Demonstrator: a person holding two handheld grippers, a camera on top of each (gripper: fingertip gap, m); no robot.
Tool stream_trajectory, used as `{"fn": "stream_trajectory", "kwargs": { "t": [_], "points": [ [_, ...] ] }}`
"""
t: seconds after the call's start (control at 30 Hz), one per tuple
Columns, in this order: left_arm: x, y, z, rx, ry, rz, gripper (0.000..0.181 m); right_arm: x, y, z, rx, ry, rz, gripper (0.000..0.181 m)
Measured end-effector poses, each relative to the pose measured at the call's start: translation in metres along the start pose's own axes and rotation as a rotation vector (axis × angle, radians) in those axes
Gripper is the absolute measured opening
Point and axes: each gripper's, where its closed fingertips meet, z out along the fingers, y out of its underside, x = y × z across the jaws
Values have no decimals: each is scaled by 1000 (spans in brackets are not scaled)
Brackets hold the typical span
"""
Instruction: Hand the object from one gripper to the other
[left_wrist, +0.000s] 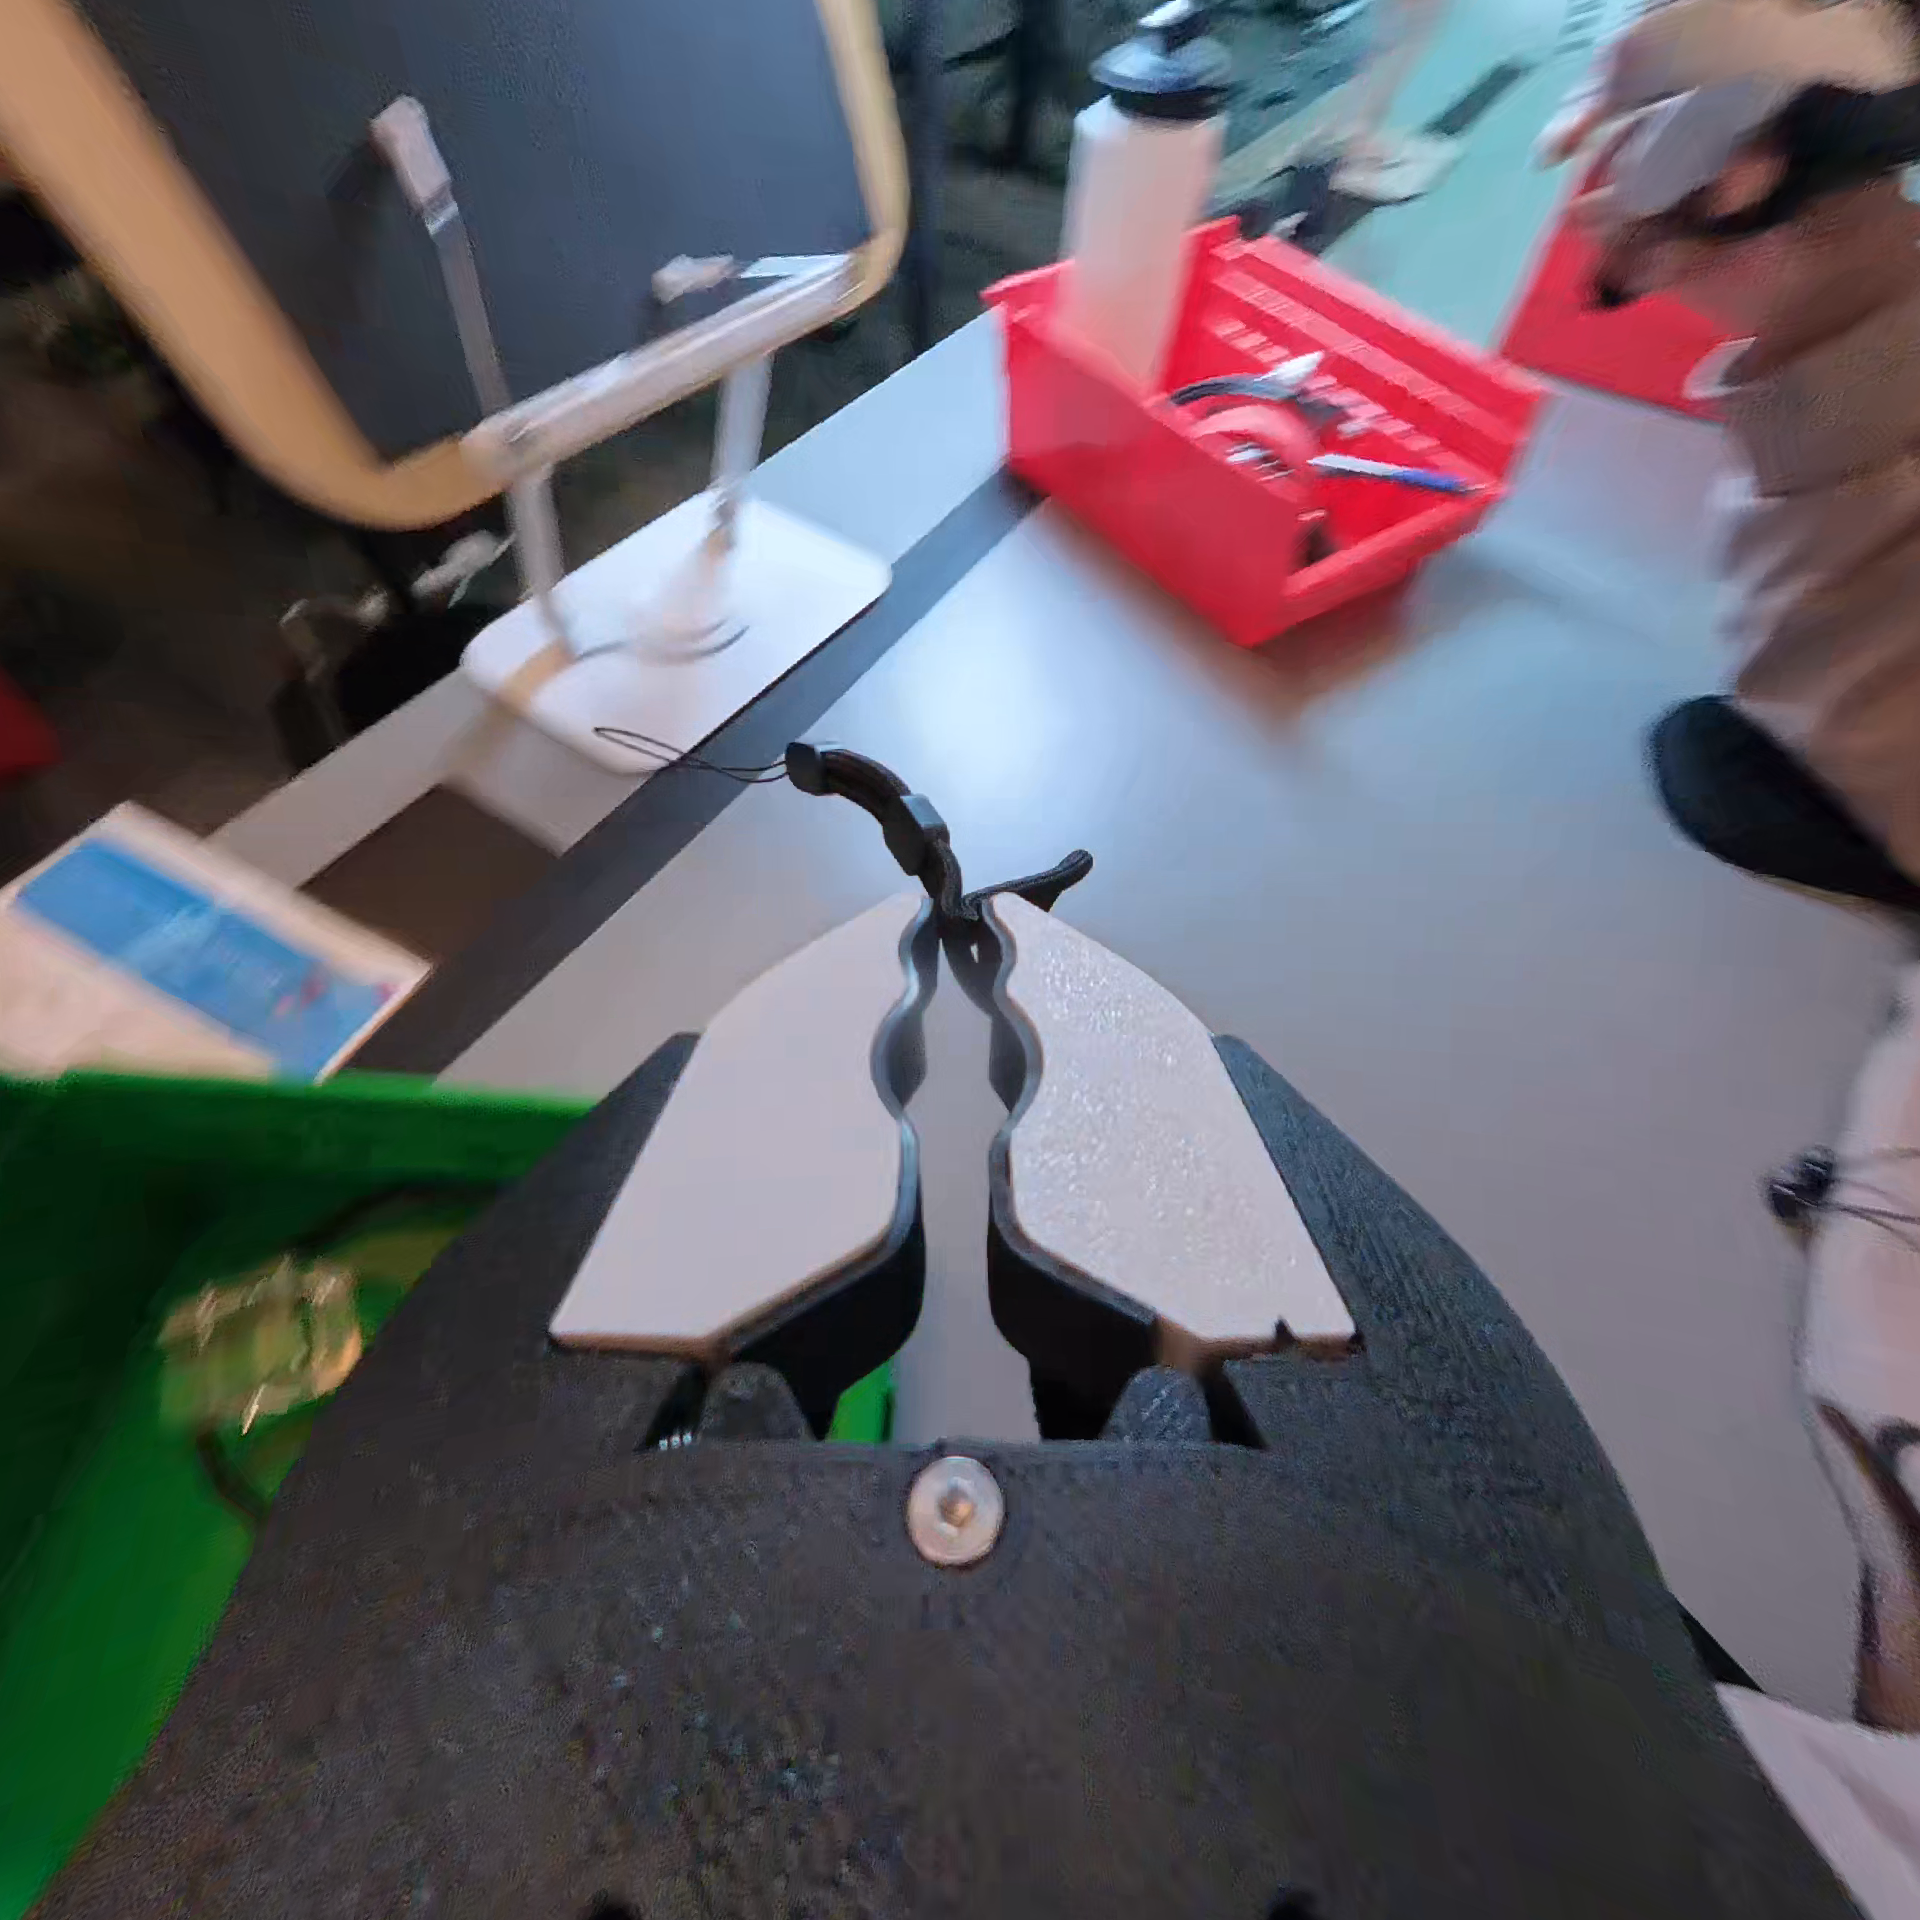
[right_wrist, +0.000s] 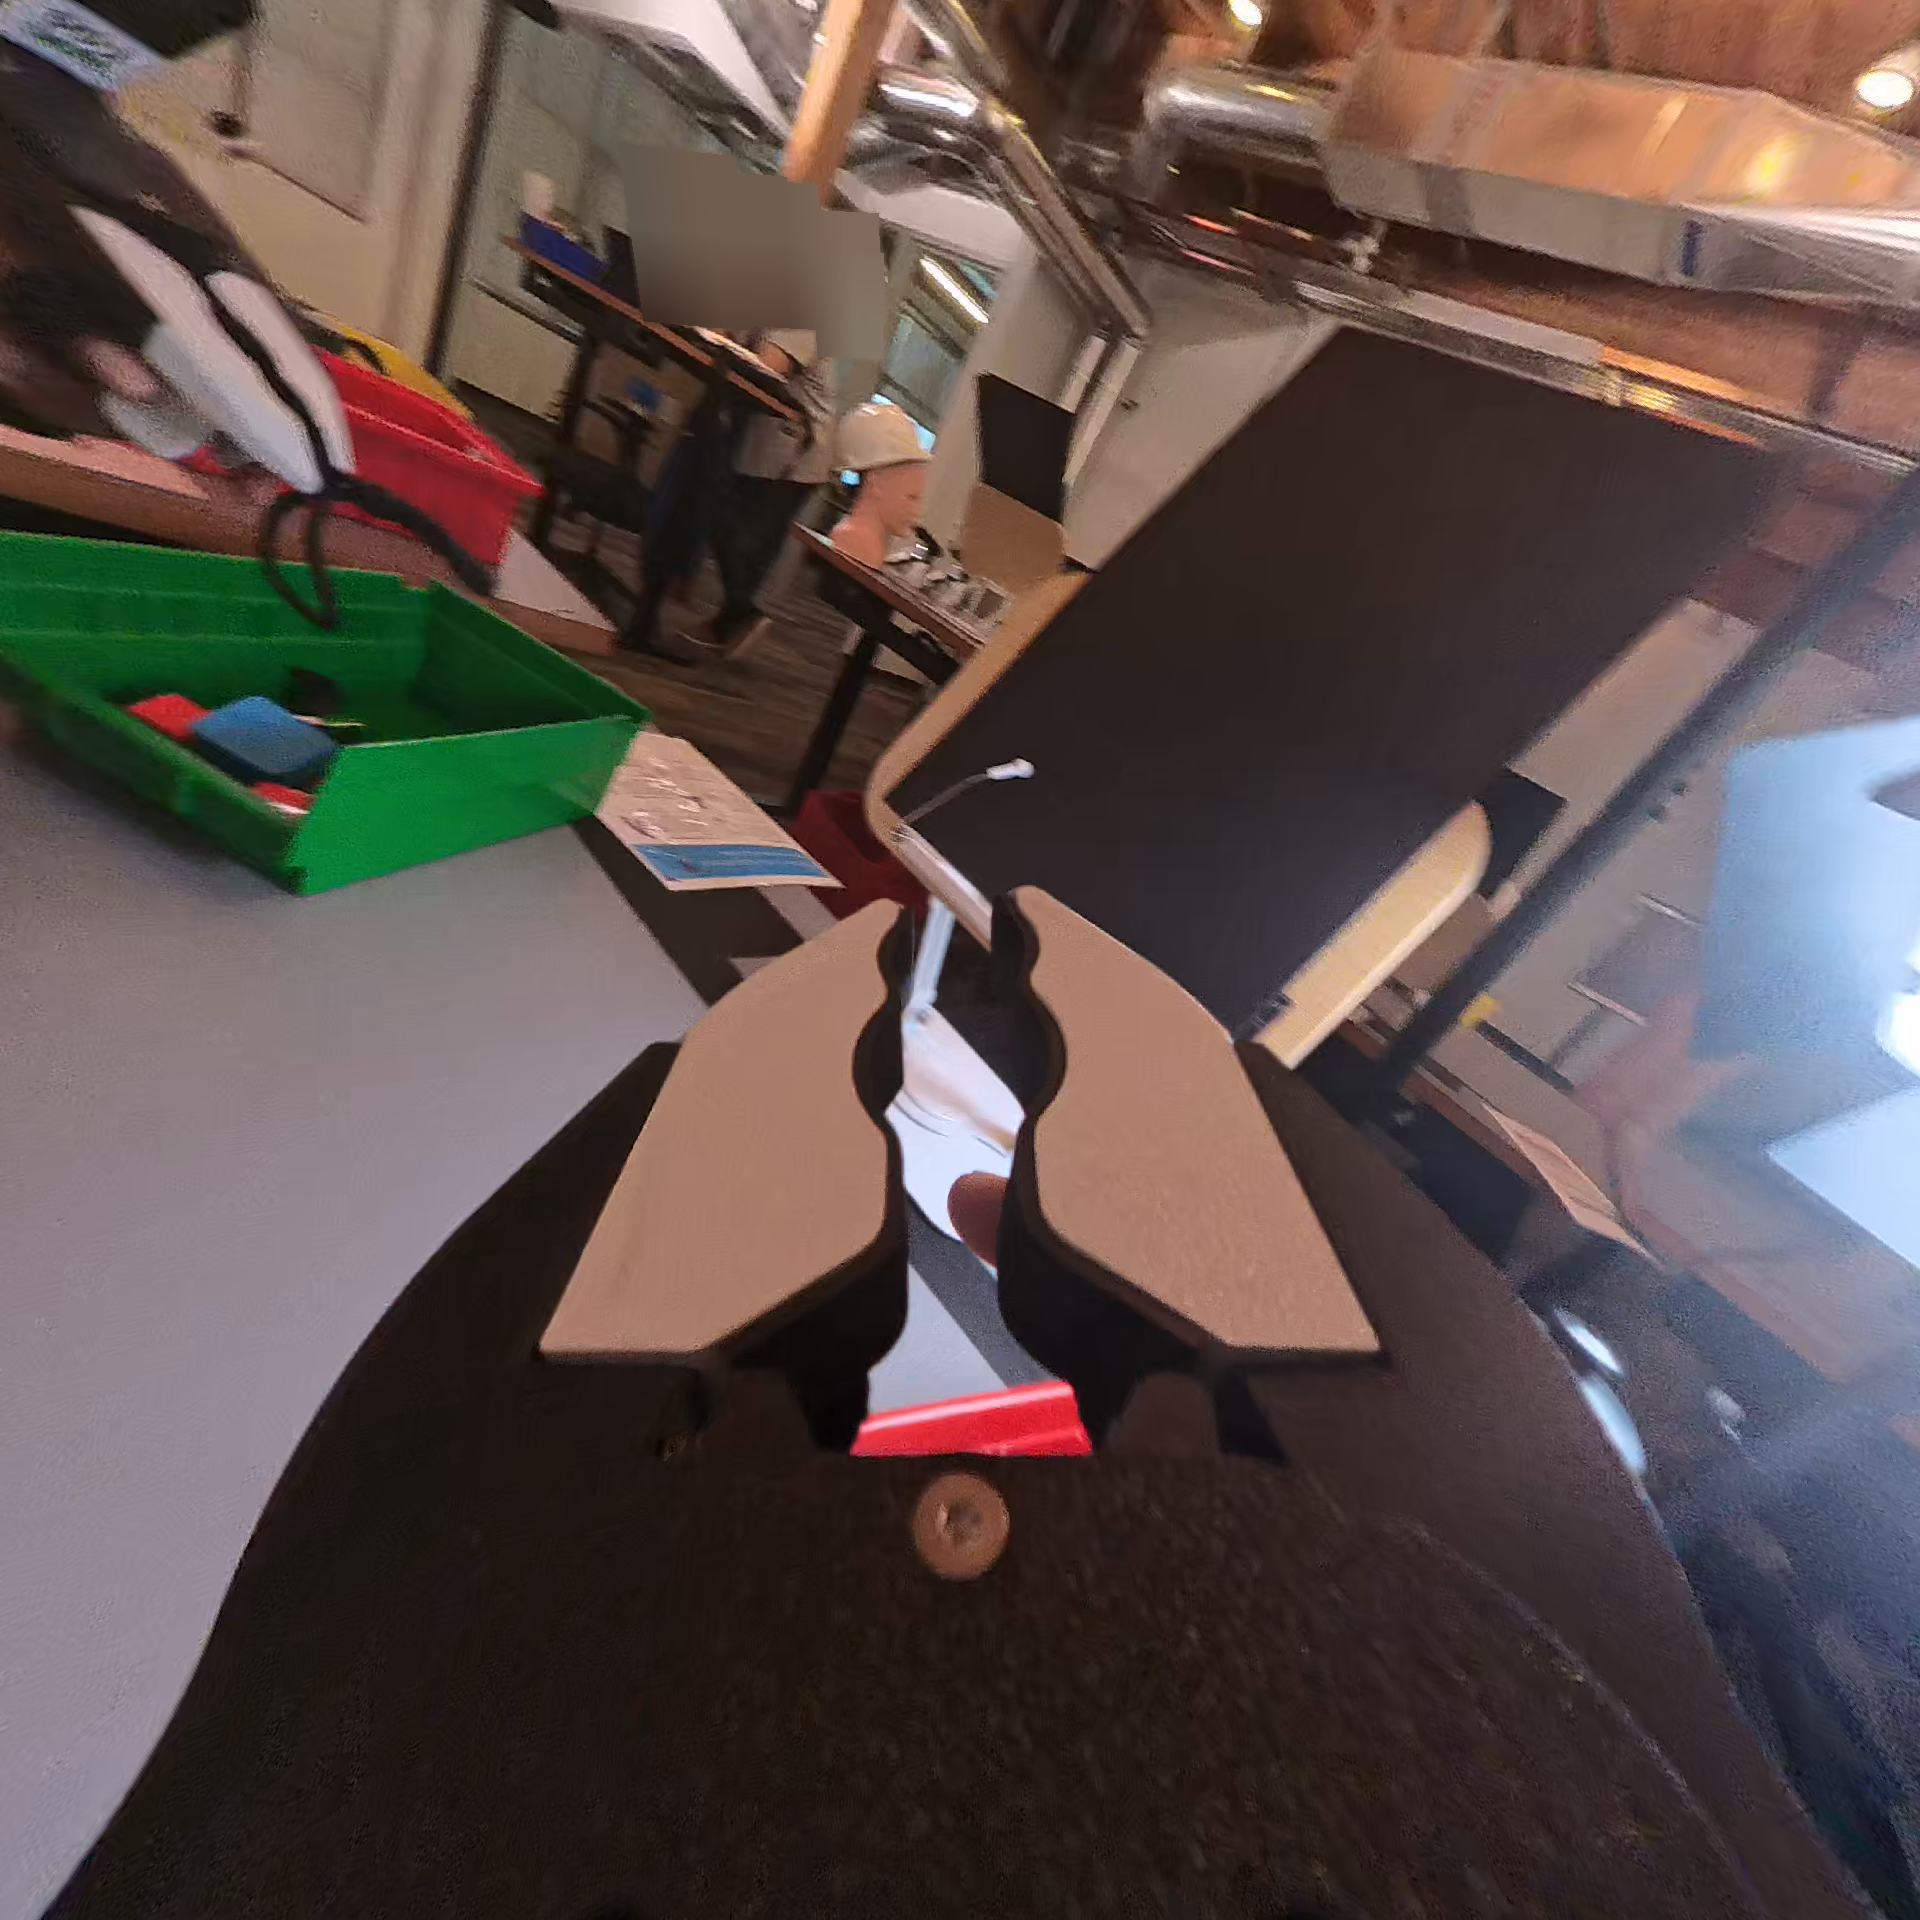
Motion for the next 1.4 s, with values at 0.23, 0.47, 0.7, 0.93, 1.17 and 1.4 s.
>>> {"fn": "stream_trajectory", "kwargs": {
  "t": [0.23,0.47,0.7,0.93,1.17,1.4],
  "points": [
    [130,-26,40,22,486,262,7,-123,-33,23,57,-421,-95,28],
    [175,-10,83,-83,604,345,7,-196,-4,38,-57,-607,-231,7],
    [138,-46,78,139,484,173,22,-104,-18,48,-19,-130,-319,7],
    [158,-78,88,357,674,-103,26,-44,-57,27,136,453,-542,7],
    [167,-101,114,511,739,-508,34,-83,-49,44,101,493,-917,7],
    [123,-85,129,503,614,-620,10,-130,-16,69,79,326,-1052,7]
  ]
}}
